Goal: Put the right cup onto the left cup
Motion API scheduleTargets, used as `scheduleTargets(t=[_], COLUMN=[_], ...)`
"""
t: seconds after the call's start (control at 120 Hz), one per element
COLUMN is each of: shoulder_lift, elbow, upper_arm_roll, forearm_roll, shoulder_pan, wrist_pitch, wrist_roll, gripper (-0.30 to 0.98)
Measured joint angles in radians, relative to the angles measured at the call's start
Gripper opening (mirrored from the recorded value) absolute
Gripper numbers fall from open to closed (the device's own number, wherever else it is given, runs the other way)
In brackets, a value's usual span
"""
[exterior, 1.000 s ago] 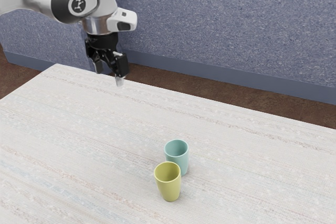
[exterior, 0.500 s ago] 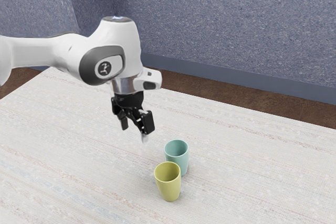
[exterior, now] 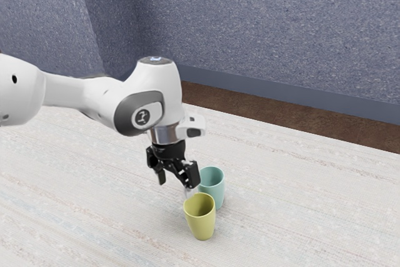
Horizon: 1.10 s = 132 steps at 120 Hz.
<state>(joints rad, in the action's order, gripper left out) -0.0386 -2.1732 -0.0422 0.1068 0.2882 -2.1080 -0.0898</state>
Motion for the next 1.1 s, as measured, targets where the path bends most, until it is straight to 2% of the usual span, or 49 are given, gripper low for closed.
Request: scheduleTargets(t=[0.242, 0.75, 0.808, 0.958, 1.1], shoulder_lift=[-0.04, -0.098, -0.1, -0.1, -0.099], elbow=[-0.006, -0.022, -0.022, -0.022, -0.022], upper_arm_roll=[-0.016, -0.015, -0.015, -0.015, -0.015], forearm_roll=[0.003, 0.003, -0.001, -0.01, -0.014], shoulder_pan=[0.044, 0.01, 0.009, 0.018, 0.026], wrist_pitch=[-0.051, -0.11, -0.114, -0.114, -0.113], wrist_roll=[-0.038, -0.086, -0.089, -0.094, -0.098], gripper=[0.69, 0.68, 0.58, 0.22, 0.04])
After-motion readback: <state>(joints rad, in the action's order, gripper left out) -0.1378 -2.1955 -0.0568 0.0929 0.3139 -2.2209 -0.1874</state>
